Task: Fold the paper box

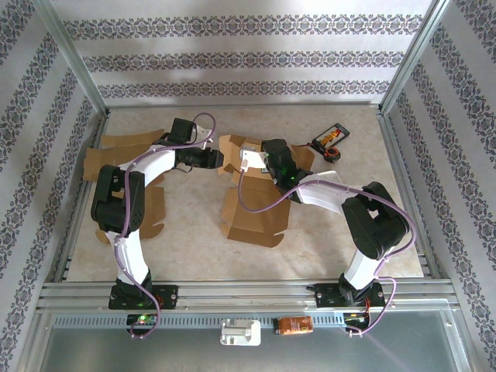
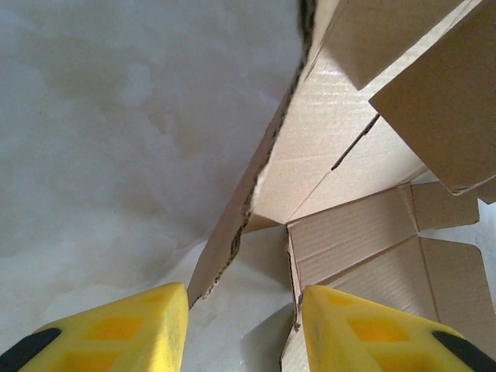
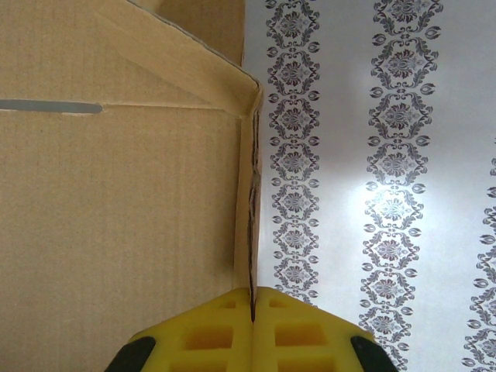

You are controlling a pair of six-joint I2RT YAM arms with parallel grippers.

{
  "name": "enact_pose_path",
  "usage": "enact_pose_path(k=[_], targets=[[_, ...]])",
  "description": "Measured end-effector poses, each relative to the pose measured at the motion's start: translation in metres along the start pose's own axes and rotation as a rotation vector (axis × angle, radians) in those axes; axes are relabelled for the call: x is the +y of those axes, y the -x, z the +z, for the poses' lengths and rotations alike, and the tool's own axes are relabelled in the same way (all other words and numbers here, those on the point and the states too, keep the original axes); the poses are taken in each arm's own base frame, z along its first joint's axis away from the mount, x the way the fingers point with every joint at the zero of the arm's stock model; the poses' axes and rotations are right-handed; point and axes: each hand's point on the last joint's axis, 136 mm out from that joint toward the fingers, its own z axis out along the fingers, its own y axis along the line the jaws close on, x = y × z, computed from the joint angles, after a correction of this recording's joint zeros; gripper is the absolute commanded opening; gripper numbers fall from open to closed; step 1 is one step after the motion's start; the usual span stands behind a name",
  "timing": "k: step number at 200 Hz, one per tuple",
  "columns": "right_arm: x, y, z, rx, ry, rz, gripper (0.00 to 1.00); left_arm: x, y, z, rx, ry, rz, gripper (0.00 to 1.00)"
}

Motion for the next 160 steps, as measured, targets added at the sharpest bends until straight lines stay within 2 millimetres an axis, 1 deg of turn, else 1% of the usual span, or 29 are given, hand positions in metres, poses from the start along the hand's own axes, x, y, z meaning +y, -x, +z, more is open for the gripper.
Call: enact_pose_path(k=[20,58,65,76,80,83,91,99,119,130,143,144,145,149,150,157,160], targets=[[0.000,0.000,0.000,0.003,-0.001,0.000,0.00,0.001,0.006,0.003,-0.014,-0.002,0.010,0.40],[0.000,0.000,0.000,0.005,-0.002,-0.001,0.00,0.006,0.025,0.013,-0.046,0.005,0.032,0.37],[0.000,0.000,0.000,0.005,-0.002,0.000,0.00,0.007,0.027,0.014,-0.049,0.007,0.035,0.34],[0.000,0.000,0.000,0.005,-0.001,-0.001,0.00,0.007,0.032,0.015,-0.055,0.008,0.046,0.28],[0.001,0.000,-0.001,0.005,0.000,-0.002,0.00,0.007,0.034,0.015,-0.058,0.009,0.054,0.24],[0.001,0.000,-0.001,0.006,0.000,-0.002,0.00,0.007,0.035,0.015,-0.061,0.010,0.057,0.19],[0.001,0.000,-0.001,0.009,0.001,-0.004,0.00,0.006,0.039,0.016,-0.065,0.010,0.071,0.08],[0.001,0.001,-0.001,0.011,0.001,-0.005,0.01,0.002,0.042,0.017,-0.070,0.004,0.089,0.00],[-0.002,0.002,-0.002,0.029,-0.011,-0.007,0.01,-0.009,0.045,0.021,-0.071,-0.002,0.152,0.00],[-0.006,0.000,-0.002,0.047,-0.021,-0.005,0.02,-0.012,0.045,0.023,-0.070,0.015,0.181,0.00],[-0.010,0.000,-0.003,0.069,-0.034,0.000,0.13,-0.015,0.045,0.028,-0.077,0.042,0.234,0.00],[-0.010,0.000,-0.003,0.071,-0.035,0.000,0.14,-0.015,0.045,0.029,-0.078,0.045,0.239,0.00],[-0.011,0.000,-0.003,0.071,-0.036,0.000,0.18,-0.016,0.046,0.029,-0.080,0.048,0.248,0.00],[-0.012,0.001,-0.003,0.076,-0.039,0.000,0.24,-0.017,0.046,0.031,-0.090,0.057,0.272,0.00],[-0.012,0.002,-0.003,0.076,-0.039,-0.002,0.24,-0.018,0.046,0.031,-0.092,0.059,0.277,0.00],[-0.012,0.006,-0.004,0.071,-0.042,0.001,0.34,-0.021,0.046,0.034,-0.109,0.068,0.325,0.00],[-0.012,0.008,-0.004,0.069,-0.041,0.004,0.36,-0.024,0.045,0.035,-0.116,0.069,0.343,0.00]])
